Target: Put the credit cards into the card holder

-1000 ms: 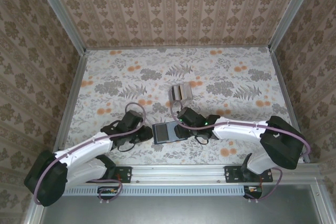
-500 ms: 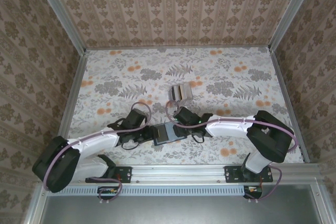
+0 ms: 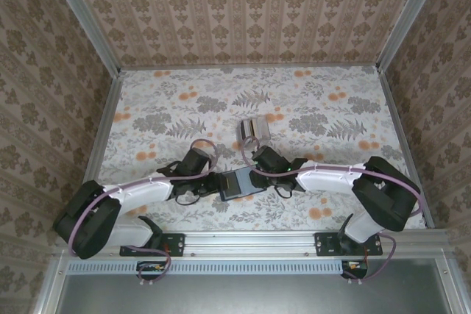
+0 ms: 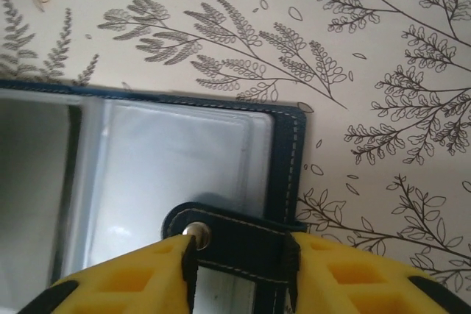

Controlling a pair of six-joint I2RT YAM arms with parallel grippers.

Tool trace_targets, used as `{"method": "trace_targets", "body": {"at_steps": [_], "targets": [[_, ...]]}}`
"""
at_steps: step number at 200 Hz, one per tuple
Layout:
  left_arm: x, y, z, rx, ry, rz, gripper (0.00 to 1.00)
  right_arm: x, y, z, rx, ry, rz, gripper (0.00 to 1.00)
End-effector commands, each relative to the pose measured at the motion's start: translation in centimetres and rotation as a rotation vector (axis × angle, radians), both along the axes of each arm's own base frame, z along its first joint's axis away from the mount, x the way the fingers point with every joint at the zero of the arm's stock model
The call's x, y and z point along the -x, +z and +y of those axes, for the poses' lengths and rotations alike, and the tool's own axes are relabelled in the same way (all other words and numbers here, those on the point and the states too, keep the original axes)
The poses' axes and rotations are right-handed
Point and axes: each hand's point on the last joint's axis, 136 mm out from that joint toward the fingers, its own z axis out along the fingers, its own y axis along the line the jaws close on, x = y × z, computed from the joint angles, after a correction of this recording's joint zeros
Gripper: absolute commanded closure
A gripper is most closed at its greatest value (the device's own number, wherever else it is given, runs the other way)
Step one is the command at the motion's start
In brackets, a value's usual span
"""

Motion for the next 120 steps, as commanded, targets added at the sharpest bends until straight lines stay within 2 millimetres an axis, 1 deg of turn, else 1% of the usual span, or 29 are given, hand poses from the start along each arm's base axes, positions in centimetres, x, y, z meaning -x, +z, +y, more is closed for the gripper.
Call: {"method": "trace_targets", "body": {"at_steps": [1, 16, 28, 50, 64, 79, 106, 120], "targets": [[-0.3, 1.0, 0.4, -0.022, -0.004, -0.036, 0.58, 0.7, 0.9, -0.2, 0.046, 0.089, 0.004, 0.55], [0.0, 1.2, 0.6, -0.007, 0.004, -0.035, 0.57, 0.5, 1.1, 0.0, 0.078, 0.118, 0.01, 0.52], [0.1, 1.4, 0.8, 0.003, 0.008, -0.04, 0.55, 0.4, 0.9, 0.0, 0.112, 0.125, 0.016, 0.5], [0.4, 1.5, 1.2, -0.007, 0.01, -0.039, 0.54, 0.2, 0.3, 0.0, 0.168, 0.126, 0.026, 0.46], [0.6, 1.3, 1.4, -0.012, 0.009, -0.032, 0.54, 0.3, -0.2, 0.6, 0.161, 0.144, 0.036, 0.45], [0.8, 1.0, 1.5, -0.019, 0.012, -0.023, 0.54, 0.2, -0.9, 0.7, 0.178, 0.146, 0.043, 0.45], [1.1, 0.4, 2.0, -0.038, 0.022, -0.009, 0.56, -0.5, -1.5, -0.4, 0.251, 0.113, 0.014, 0.45], [1.1, 0.3, 2.2, -0.049, 0.025, -0.007, 0.57, -0.7, -1.5, -1.2, 0.281, 0.087, -0.004, 0.48]]}}
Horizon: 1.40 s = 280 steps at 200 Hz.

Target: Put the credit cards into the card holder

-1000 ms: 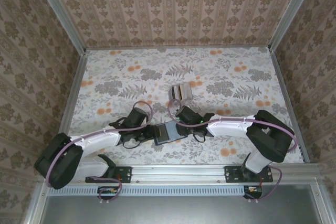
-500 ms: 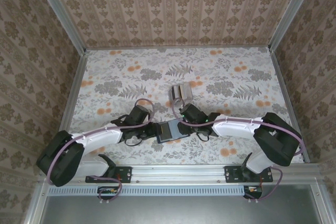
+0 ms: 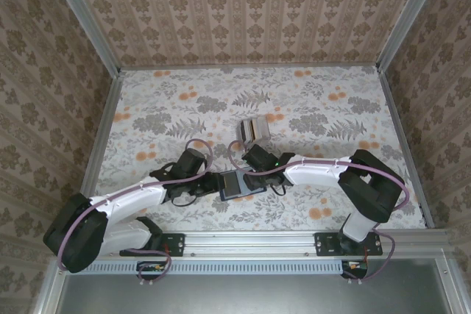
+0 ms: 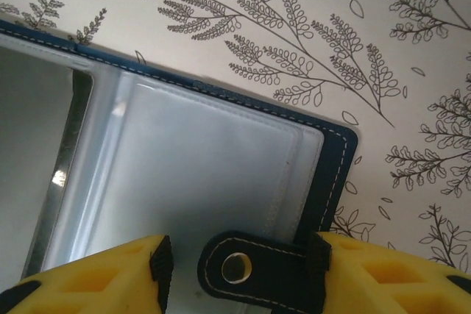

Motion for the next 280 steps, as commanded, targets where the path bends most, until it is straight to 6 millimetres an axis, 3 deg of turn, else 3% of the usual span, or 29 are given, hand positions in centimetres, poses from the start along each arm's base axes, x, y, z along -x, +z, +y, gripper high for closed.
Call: {"method": "trace_targets", "body": {"at_steps": [1, 35, 104, 132, 147, 161, 208, 238, 280], "targets": [[0.7, -1.1, 1.2, -0.054, 0.014, 0.027, 0.57, -0.5, -0.3, -2.0, 0.107, -0.035, -0.036, 0.48], [0.7, -1.1, 1.3, -0.074, 0.019, 0.016, 0.58, -0.4, 0.8, -2.4, 0.059, -0.067, -0.069, 0.63], [0.9, -1.3, 1.0, -0.08, 0.01, 0.013, 0.63, 0.3, 3.2, -2.9, -0.169, -0.122, -0.075, 0.78], [0.8, -1.2, 0.4, -0.066, 0.005, 0.001, 0.63, 0.7, 1.8, -3.8, -0.221, -0.157, -0.02, 0.83], [0.7, -1.3, -0.1, -0.052, 0.003, 0.004, 0.56, 0.8, 1.3, -3.8, -0.266, -0.164, 0.008, 0.85], [0.6, -1.5, -0.6, -0.034, 0.0, 0.01, 0.48, 1.0, 0.9, -3.2, -0.312, -0.154, 0.041, 0.87], [0.0, -1.4, -2.2, 0.028, -0.002, 0.016, 0.53, 1.3, 0.6, -0.6, -0.426, -0.119, 0.11, 0.91], [-0.3, 0.6, -2.8, 0.057, -0.023, -0.018, 0.58, 1.3, 0.5, 0.9, -0.488, -0.122, 0.155, 0.93], [-0.5, 2.9, -1.9, 0.066, 0.002, -0.075, 0.61, 1.6, 1.0, 3.4, -0.579, -0.113, 0.204, 0.94]]}}
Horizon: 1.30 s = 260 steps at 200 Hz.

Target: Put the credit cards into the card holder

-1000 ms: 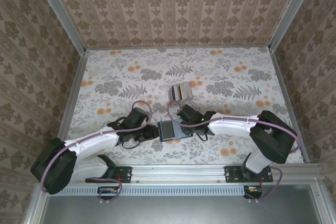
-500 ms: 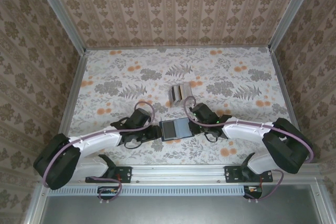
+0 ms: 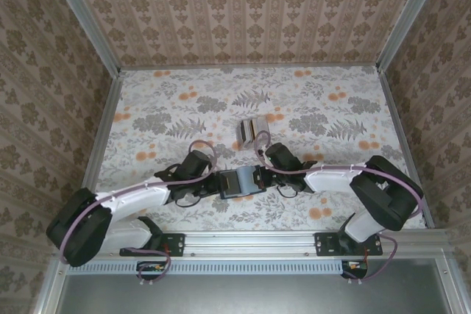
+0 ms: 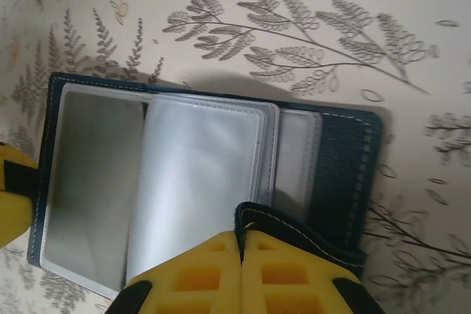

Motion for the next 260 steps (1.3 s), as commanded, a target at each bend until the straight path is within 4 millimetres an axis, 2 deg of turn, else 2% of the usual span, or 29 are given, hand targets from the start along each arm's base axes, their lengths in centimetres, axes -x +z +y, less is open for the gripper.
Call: {"method": "trace_targets", "body": {"at_steps": [1, 26, 55, 87, 137, 172, 190, 216, 238, 242, 260], "targets": [[-0.4, 2.7, -0.7, 0.046, -0.005, -0.05, 0.61, 0.8, 0.5, 2.5, -0.098, 0.031, 0.056, 0.94], [-0.5, 4.0, -0.6, 0.074, 0.004, -0.085, 0.61, 0.5, 0.9, 3.1, -0.137, 0.02, 0.062, 0.94], [-0.7, 3.7, -0.8, 0.073, 0.002, -0.083, 0.6, 0.2, 1.2, 2.5, -0.128, -0.01, 0.047, 0.93], [-1.4, 4.2, -2.5, 0.112, -0.028, -0.097, 0.6, -0.1, 1.2, 1.8, -0.147, -0.038, 0.049, 0.93], [-2.8, 5.8, -6.3, 0.131, -0.112, -0.158, 0.56, 0.2, -0.2, 0.9, -0.14, -0.06, 0.074, 0.93], [-2.5, 4.5, -9.0, 0.063, -0.183, -0.128, 0.56, 0.2, -0.3, 0.1, -0.145, -0.078, 0.08, 0.93], [-2.7, 3.3, -9.7, 0.001, -0.198, -0.114, 0.58, 0.0, -0.4, -1.4, -0.137, -0.123, 0.087, 0.9], [-2.9, 1.8, -10.8, 0.011, -0.208, -0.084, 0.67, 0.1, -0.2, -3.7, -0.127, -0.161, 0.086, 0.87], [-3.0, 1.6, -11.0, 0.006, -0.22, -0.081, 0.7, 0.4, -0.2, -5.1, -0.118, -0.179, 0.093, 0.87], [-3.0, 1.6, -11.0, 0.004, -0.222, -0.081, 0.7, 0.3, 0.7, -5.2, -0.135, -0.18, 0.072, 0.87], [-3.1, 1.7, -10.8, 0.0, -0.223, -0.085, 0.71, 0.3, 1.2, -6.1, -0.132, -0.195, 0.062, 0.86]]}}
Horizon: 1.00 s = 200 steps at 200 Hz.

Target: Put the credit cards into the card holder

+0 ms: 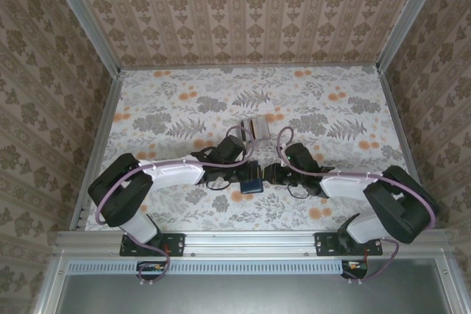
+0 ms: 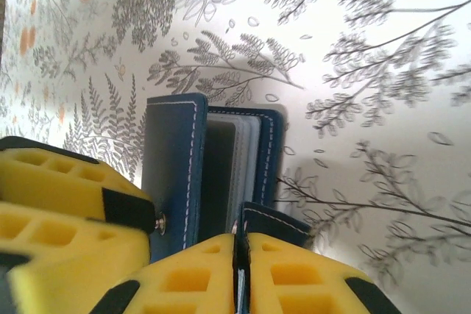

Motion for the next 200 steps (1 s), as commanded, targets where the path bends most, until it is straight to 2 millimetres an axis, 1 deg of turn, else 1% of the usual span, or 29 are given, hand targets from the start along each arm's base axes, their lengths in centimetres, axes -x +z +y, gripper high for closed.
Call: {"method": "trace_targets", "body": {"at_steps": [1, 21, 45, 60, 77, 93, 114, 134, 164, 190, 195, 200], "targets": [[-0.3, 0.7, -0.4, 0.005, -0.025, -0.024, 0.71, 1.1, -0.3, -1.6, 0.029, -0.005, 0.027, 0.86], [-0.3, 0.7, -0.2, 0.018, -0.023, -0.02, 0.71, 1.1, 0.2, -2.1, 0.039, -0.005, 0.015, 0.86], [-0.4, 0.6, 0.3, 0.022, -0.01, -0.023, 0.73, 1.2, 0.6, -2.1, 0.04, 0.007, 0.019, 0.86], [-0.4, -0.3, 0.7, -0.004, -0.004, -0.009, 0.75, 1.1, 0.9, -2.0, 0.034, 0.013, 0.018, 0.83], [-0.3, -1.8, 1.2, -0.043, 0.006, 0.007, 0.8, 1.2, 1.0, -1.9, 0.034, 0.021, 0.02, 0.72], [-0.4, -3.0, 1.6, -0.074, 0.018, 0.018, 0.84, 1.1, 1.2, -1.9, 0.038, 0.026, 0.015, 0.71], [-0.5, -3.3, 1.6, -0.08, 0.02, 0.019, 0.85, 1.1, 1.2, -2.0, 0.045, 0.021, 0.012, 0.74], [-0.5, -3.2, 1.6, -0.082, 0.017, 0.014, 0.85, 1.0, 1.4, -2.1, 0.047, 0.02, 0.01, 0.81], [-0.4, -3.5, 1.6, -0.093, 0.009, 0.021, 0.85, 0.6, 1.8, -2.0, 0.047, 0.021, -0.005, 0.91], [-0.2, -3.6, 1.6, -0.09, 0.005, 0.03, 0.85, 0.4, 2.1, -1.9, 0.054, 0.03, -0.009, 0.92], [-0.3, -3.6, 1.6, -0.09, 0.007, 0.031, 0.85, 0.5, 2.1, -2.0, 0.058, 0.034, -0.009, 0.91], [-0.2, -3.6, 1.6, -0.09, 0.006, 0.029, 0.85, 0.5, 2.1, -2.0, 0.06, 0.036, -0.01, 0.86]]}}
